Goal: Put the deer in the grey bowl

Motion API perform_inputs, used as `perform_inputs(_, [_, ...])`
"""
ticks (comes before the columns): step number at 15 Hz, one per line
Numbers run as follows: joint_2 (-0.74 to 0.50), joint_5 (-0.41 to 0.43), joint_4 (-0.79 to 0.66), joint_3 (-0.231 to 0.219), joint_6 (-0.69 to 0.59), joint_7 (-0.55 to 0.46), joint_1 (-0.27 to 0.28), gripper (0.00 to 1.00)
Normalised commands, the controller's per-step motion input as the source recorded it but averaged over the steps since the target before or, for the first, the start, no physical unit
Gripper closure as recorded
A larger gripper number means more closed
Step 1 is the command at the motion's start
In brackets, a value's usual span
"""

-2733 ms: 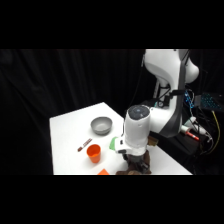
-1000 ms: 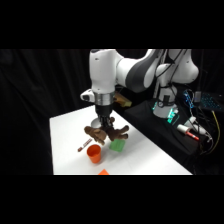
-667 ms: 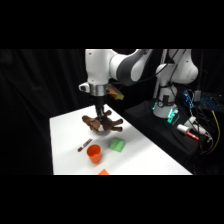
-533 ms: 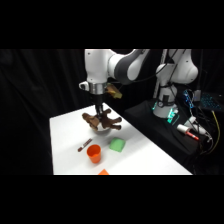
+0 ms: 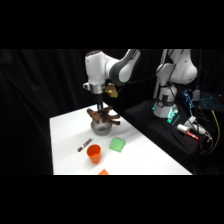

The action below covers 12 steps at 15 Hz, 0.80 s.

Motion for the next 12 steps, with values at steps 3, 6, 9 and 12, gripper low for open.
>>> perform_inputs(3, [0.08,0.043,-0.05,0.018,0.11,0.09,-0.020,0.95])
perform_inputs(6, [0.13,0.039,-0.03,0.012,0.29,0.07,-0.002,0.95])
perform_inputs(9, [0.15,-0.105,0.01,-0.070,0.42,0.14,0.042,0.95])
perform_inputs(12, [0.15,-0.161,0.05,-0.143,0.31,0.15,0.097,0.95])
